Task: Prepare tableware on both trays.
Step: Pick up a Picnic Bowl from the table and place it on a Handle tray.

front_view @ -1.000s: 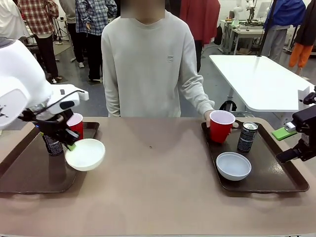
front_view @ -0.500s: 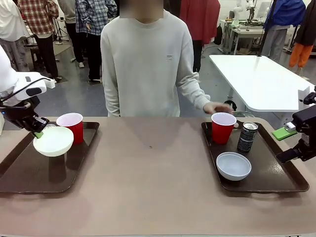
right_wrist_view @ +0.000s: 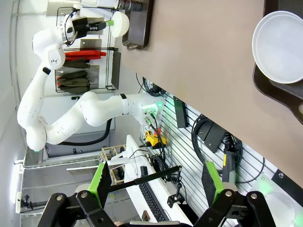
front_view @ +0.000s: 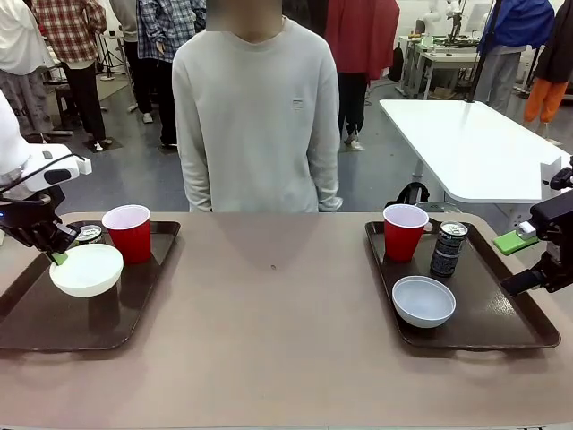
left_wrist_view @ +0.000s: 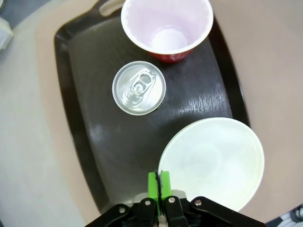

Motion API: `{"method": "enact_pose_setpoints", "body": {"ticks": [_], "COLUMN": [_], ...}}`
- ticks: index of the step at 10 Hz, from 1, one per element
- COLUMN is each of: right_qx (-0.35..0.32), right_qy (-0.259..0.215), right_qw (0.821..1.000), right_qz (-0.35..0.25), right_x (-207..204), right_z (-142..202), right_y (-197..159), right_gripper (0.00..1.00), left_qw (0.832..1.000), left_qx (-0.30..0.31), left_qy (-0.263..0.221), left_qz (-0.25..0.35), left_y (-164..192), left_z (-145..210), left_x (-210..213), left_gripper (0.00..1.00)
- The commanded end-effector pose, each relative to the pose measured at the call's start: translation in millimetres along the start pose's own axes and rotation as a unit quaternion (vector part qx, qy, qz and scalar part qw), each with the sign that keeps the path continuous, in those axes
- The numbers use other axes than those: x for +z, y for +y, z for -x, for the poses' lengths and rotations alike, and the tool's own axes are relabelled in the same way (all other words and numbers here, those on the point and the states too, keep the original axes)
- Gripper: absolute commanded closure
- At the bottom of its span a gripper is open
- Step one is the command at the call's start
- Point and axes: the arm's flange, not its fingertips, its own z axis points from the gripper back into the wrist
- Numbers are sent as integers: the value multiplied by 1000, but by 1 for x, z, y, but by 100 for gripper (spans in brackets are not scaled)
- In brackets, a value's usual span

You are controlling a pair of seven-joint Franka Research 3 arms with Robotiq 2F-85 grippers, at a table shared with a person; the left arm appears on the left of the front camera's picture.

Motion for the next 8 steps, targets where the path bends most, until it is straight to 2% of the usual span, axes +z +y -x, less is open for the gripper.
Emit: {"method": "enact_pose_setpoints", "body": {"ticks": [1, 4, 7, 8], "right_qx": [9, 9, 9, 9], "right_qy": [-4, -4, -4, -4], "right_qw": [1000, 1000, 1000, 1000], "right_qz": [-16, -16, -16, -16], "right_x": [-3, -3, -3, -3], "right_z": [0, 0, 0, 0], "right_y": [0, 0, 0, 0], "right_gripper": [0, 0, 0, 0], "left_qw": [1000, 1000, 999, 999], "left_qx": [12, 14, 27, 30], "left_qy": [-4, -22, 18, 22], "left_qz": [-16, -9, -18, -9], "left_y": [1, -4, -8, -9], "left_z": [-2, -1, 2, 2], "left_x": [-28, -60, -79, -76], "left_gripper": [98, 98, 98, 38]}}
